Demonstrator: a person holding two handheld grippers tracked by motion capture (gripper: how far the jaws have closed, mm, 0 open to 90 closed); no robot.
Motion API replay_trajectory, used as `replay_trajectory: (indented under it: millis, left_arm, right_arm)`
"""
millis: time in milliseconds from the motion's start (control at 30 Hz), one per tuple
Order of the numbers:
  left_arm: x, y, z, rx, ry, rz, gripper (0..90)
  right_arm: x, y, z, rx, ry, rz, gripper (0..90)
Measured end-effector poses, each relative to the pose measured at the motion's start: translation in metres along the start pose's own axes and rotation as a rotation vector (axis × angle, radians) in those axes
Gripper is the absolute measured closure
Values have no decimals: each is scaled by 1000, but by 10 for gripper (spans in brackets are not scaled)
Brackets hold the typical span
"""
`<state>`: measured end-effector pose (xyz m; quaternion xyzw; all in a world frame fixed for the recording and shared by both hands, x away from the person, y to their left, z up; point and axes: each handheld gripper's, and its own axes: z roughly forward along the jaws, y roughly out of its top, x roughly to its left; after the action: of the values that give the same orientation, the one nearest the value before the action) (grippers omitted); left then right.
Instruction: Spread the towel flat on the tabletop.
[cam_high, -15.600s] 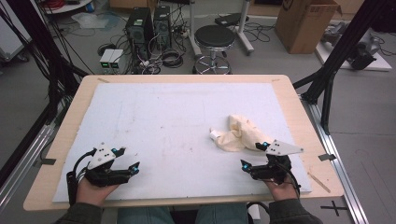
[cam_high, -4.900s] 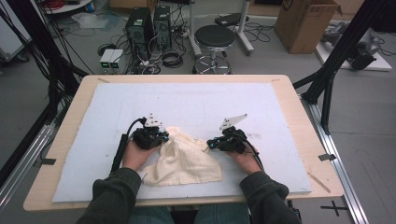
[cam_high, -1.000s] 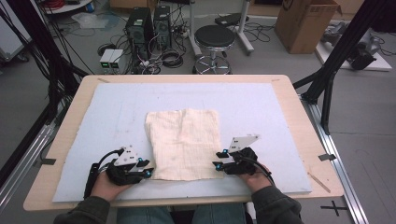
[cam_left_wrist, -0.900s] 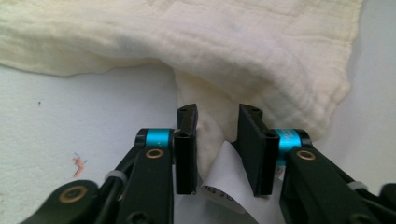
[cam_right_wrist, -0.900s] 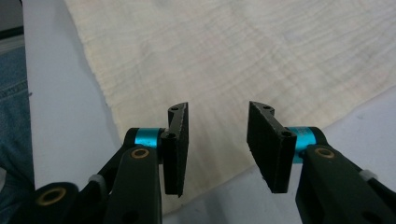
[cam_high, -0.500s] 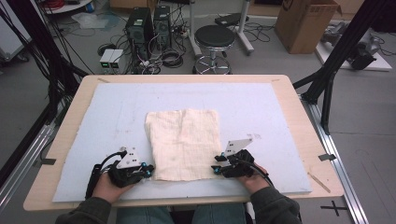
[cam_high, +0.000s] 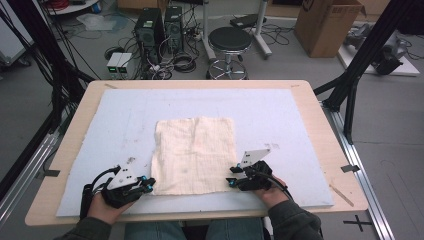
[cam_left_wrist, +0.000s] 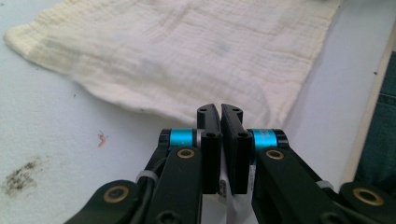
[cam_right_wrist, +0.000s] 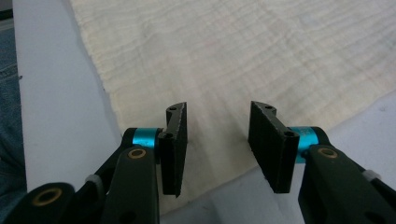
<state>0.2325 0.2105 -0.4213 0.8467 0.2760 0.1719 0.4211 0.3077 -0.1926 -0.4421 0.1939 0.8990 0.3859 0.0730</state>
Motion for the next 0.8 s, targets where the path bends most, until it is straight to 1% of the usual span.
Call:
replay_trajectory:
  millis: [100, 133, 267, 333, 400, 433, 500, 567, 633, 733, 800]
  left_arm:
    - [-3, -3, -7, -10, 18, -10, 846]
    - [-3, -4, -8, -9, 22, -20, 790]
    - [2, -5, -10, -18, 50, -57, 646]
    - [4, -4, -9, -28, 56, -69, 613]
    - [7, -1, -5, -37, 57, -75, 587]
    - [8, 0, -3, -37, 60, -78, 579]
    - [12, 4, 3, -43, 64, -82, 561]
    - [18, 8, 10, -46, 61, -100, 550]
    - [24, 12, 15, -45, 56, -119, 516]
    - [31, 16, 23, -51, 50, -134, 505]
    - [36, 18, 28, -55, 65, -144, 500]
  right_arm:
    - [0, 0, 0, -2, -1, -2, 563]
    - [0, 0, 0, -2, -1, -4, 561]
    - [0, 0, 0, 0, 2, -9, 550]
    - [0, 0, 0, -2, 5, -4, 540]
    - [0, 0, -1, -2, 15, 3, 533]
    - [0, 0, -2, -6, 13, 12, 527]
    - [-3, 2, -6, -32, 7, 24, 524]
    - [-7, 5, -10, -54, -5, 38, 522]
    - [-14, 8, -12, -61, -22, 52, 518]
    - [-20, 9, -15, -81, -24, 86, 516]
    - [-20, 9, -15, -73, -19, 82, 517]
